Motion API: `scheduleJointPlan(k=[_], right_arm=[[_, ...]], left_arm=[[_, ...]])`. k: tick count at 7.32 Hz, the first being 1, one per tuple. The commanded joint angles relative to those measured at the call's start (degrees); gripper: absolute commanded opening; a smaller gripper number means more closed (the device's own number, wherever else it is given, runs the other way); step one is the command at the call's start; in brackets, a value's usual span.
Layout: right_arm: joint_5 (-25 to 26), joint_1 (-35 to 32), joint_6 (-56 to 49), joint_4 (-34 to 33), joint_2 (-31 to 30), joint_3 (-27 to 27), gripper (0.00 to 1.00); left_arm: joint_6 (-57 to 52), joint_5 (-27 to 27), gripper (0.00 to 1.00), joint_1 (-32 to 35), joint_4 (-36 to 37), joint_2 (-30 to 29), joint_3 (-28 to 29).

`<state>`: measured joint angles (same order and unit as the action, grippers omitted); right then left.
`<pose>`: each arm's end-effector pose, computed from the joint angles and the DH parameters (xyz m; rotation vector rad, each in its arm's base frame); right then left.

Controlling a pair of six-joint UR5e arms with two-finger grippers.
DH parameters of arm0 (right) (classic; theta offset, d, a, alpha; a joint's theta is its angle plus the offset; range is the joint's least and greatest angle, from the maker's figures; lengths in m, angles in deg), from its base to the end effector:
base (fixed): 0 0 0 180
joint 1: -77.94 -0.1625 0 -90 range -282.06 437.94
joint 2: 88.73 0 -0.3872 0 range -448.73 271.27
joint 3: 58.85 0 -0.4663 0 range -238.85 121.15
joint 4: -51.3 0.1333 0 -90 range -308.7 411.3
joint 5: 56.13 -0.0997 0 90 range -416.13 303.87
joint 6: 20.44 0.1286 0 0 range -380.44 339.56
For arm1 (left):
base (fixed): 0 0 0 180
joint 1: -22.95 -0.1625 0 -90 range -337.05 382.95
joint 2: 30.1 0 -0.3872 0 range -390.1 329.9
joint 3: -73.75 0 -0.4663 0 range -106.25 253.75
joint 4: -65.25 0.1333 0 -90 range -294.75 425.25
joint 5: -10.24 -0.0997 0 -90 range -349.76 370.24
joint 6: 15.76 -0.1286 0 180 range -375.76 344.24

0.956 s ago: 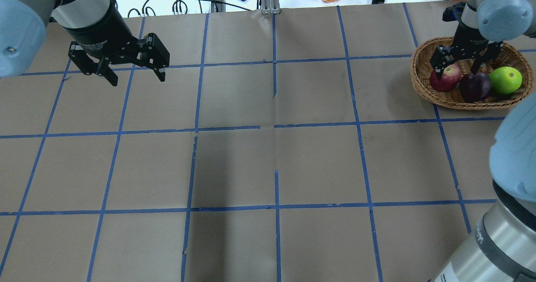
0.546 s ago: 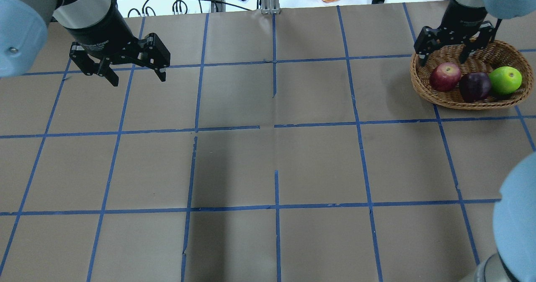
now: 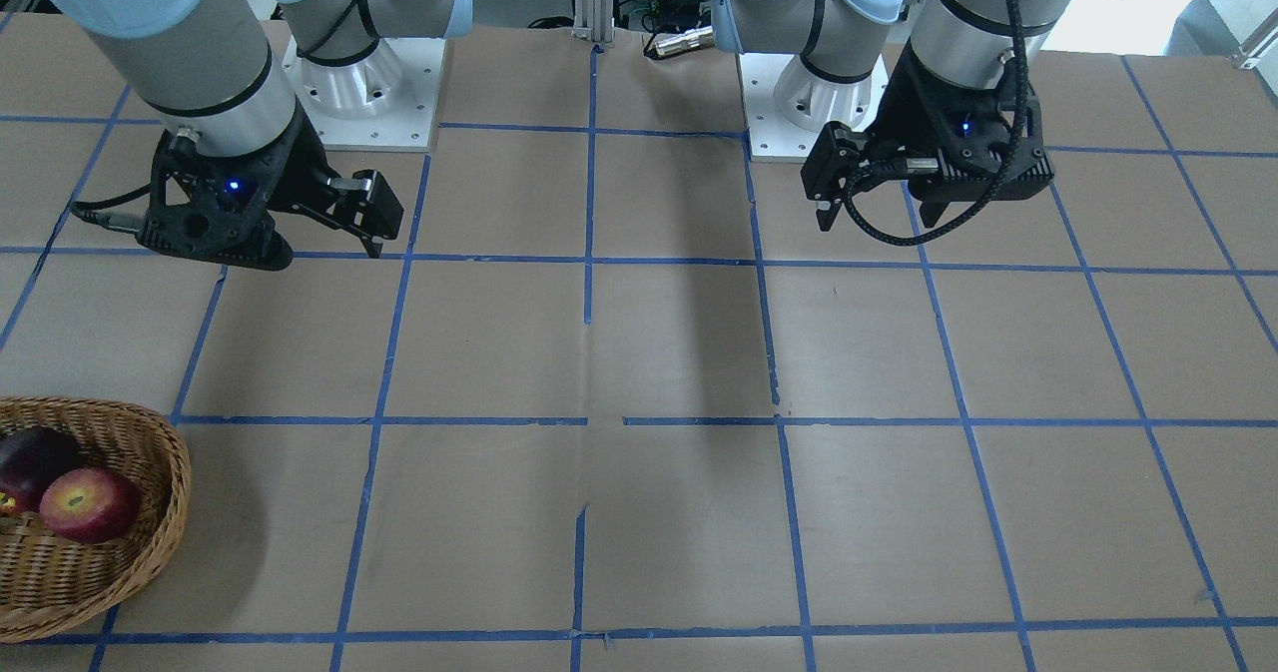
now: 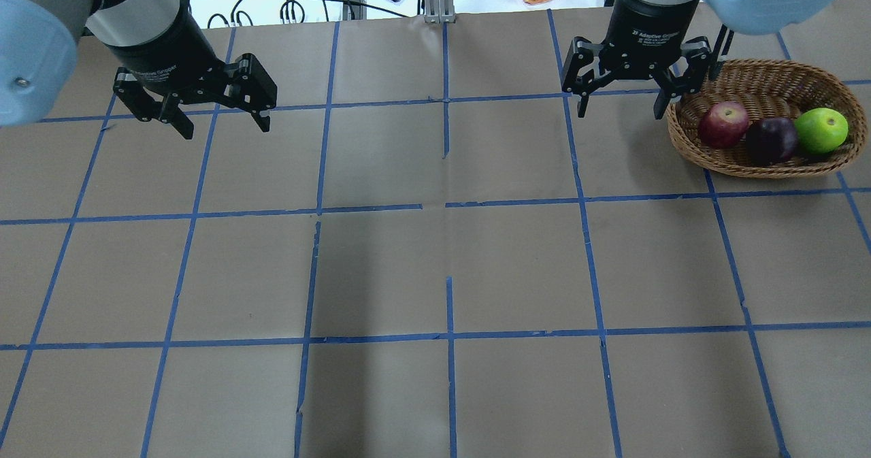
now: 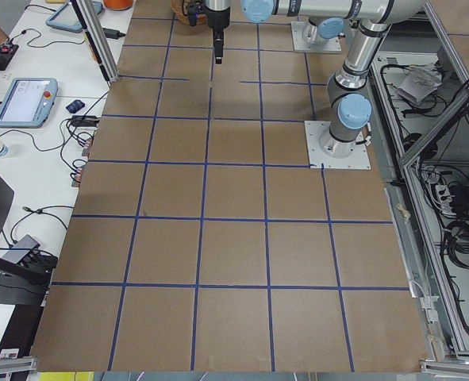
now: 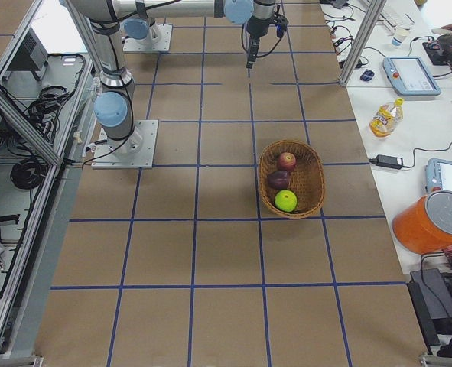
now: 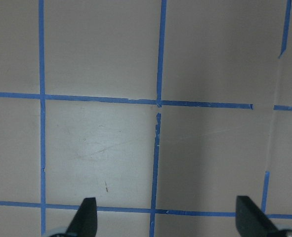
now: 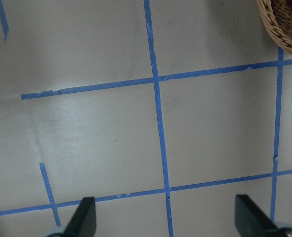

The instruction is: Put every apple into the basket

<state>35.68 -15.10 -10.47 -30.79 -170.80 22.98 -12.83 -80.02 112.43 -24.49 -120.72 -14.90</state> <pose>0.1609 -0.5937 0.4073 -0.1834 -3.0832 -0.2002 -0.1275 -0.5735 0.4288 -0.0945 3.1359 -0.0272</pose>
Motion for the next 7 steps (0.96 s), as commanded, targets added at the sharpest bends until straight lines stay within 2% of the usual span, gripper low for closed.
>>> scheduleJointPlan(k=[1,3,5,7], right_arm=[[-0.1,1.6,-0.3,1.8,-1.3,0.1,1.0],[-0.2,3.7,-3.0,1.7,-1.9,1.7,1.0],[-0.2,3.4,-2.6,0.5,-6.1,6.7,1.0],[-0.2,3.3,-2.7,0.4,-6.3,5.6,1.0]], left_arm=[[0.0,-0.2,1.0,0.0,0.0,0.0,0.0],[0.1,-0.1,1.0,0.1,0.0,0.0,0.0],[0.1,-0.3,1.0,0.1,0.1,0.0,0.1],[0.1,-0.4,1.0,0.1,0.1,0.0,0.1]])
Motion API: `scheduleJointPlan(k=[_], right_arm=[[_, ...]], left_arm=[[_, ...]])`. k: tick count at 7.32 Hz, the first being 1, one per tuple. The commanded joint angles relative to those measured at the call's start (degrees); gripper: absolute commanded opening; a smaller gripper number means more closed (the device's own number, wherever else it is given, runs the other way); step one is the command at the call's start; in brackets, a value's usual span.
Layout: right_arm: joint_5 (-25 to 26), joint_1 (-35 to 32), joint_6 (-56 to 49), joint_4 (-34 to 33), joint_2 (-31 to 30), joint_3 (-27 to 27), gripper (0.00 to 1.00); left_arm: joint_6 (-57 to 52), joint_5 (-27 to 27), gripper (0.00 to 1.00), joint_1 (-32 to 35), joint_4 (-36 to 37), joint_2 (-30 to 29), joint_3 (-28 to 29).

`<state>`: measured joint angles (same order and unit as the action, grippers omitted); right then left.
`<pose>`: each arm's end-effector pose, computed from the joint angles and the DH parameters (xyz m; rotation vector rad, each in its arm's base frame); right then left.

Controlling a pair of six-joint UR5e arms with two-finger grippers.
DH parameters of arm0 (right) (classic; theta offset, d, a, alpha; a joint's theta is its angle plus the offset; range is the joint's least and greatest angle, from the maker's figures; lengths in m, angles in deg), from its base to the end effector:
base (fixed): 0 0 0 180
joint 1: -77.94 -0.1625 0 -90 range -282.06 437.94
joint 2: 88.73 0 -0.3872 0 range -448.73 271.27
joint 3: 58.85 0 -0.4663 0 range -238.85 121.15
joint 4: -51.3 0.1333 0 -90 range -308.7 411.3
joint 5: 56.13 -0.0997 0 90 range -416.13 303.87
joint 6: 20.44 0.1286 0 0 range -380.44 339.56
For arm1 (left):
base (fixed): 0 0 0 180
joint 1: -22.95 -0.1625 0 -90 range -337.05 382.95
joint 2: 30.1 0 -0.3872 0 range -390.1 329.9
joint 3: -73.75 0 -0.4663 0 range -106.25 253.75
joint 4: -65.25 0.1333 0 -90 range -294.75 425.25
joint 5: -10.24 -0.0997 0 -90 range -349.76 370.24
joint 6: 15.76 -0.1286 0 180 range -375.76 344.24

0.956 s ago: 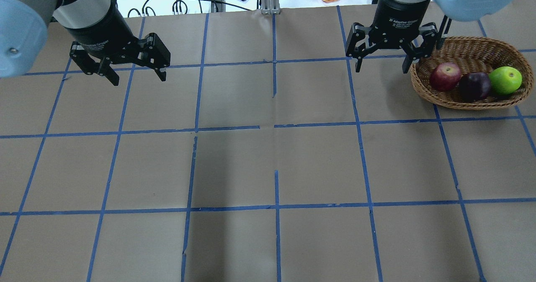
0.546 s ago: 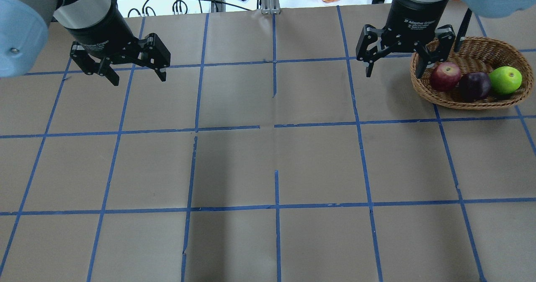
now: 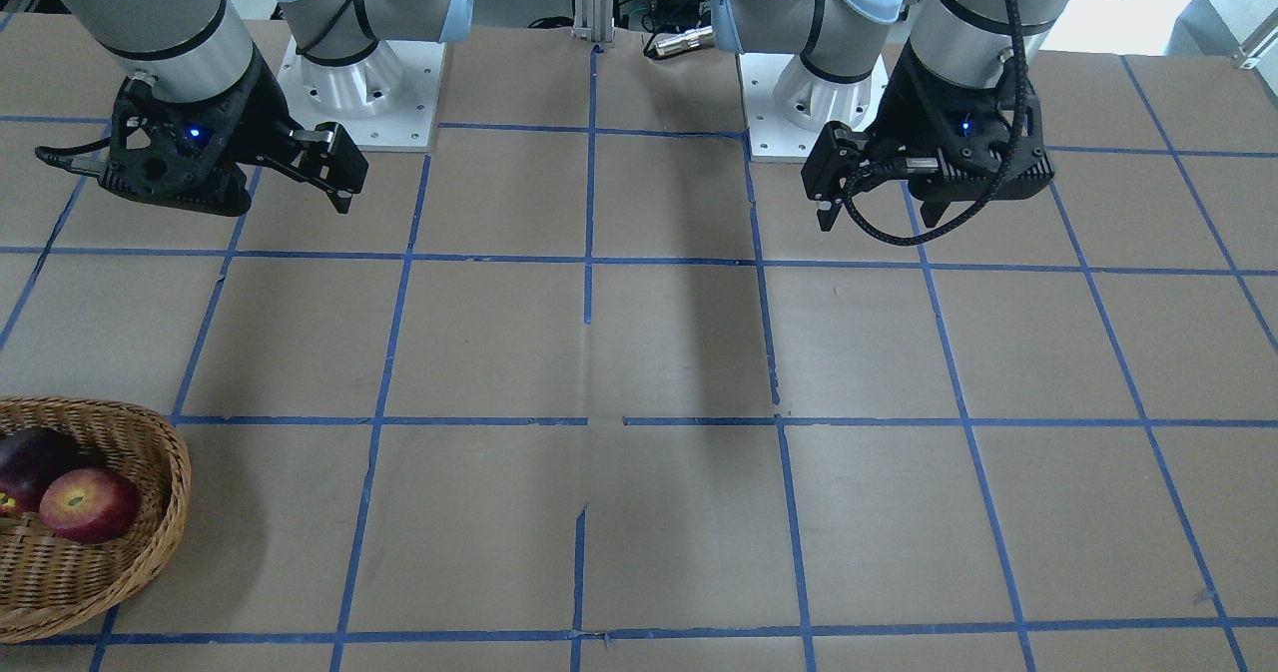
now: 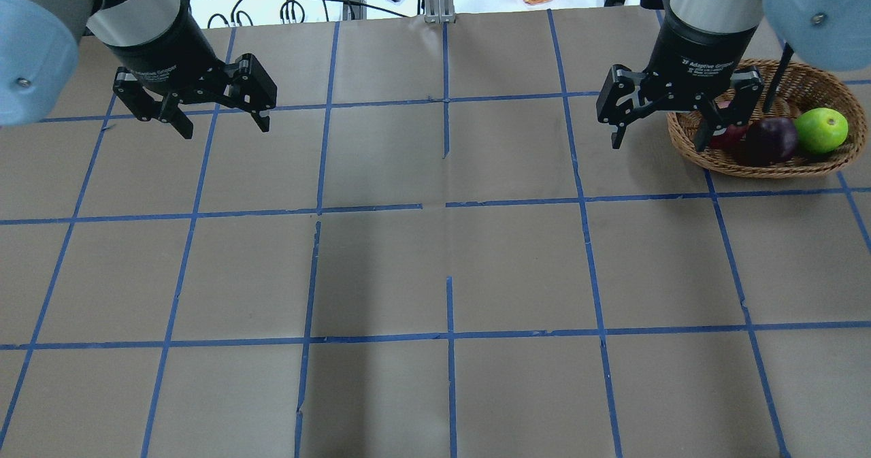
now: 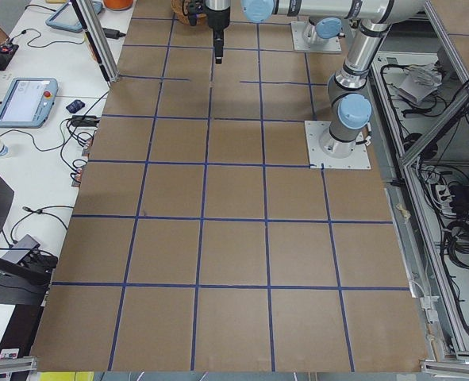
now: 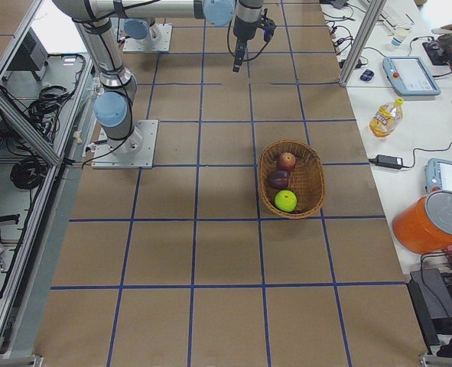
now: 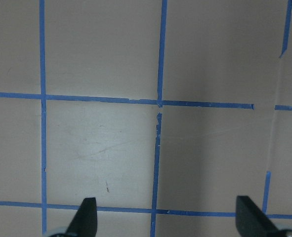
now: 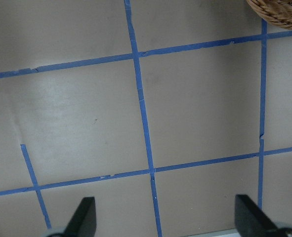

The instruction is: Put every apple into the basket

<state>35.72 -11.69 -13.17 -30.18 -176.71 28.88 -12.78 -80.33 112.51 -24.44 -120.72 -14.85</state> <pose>0.1255 -0.5609 0.4100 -0.2025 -3.0863 -0.2202 -0.1276 -0.5736 0.4294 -0.0936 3.1305 -0.0301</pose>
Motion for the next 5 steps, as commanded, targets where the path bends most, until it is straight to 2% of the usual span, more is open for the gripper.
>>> scheduleJointPlan(k=[1,5], right_arm=[[-0.4,0.0,0.1,-0.3,-0.5,-0.4,1.0],[-0.5,-0.1,0.0,-1.5,-2.5,0.7,1.0]], left_arm=[[0.0,0.0,1.0,0.0,0.0,0.1,0.0],[0.0,-0.1,1.0,0.0,0.0,0.1,0.0]])
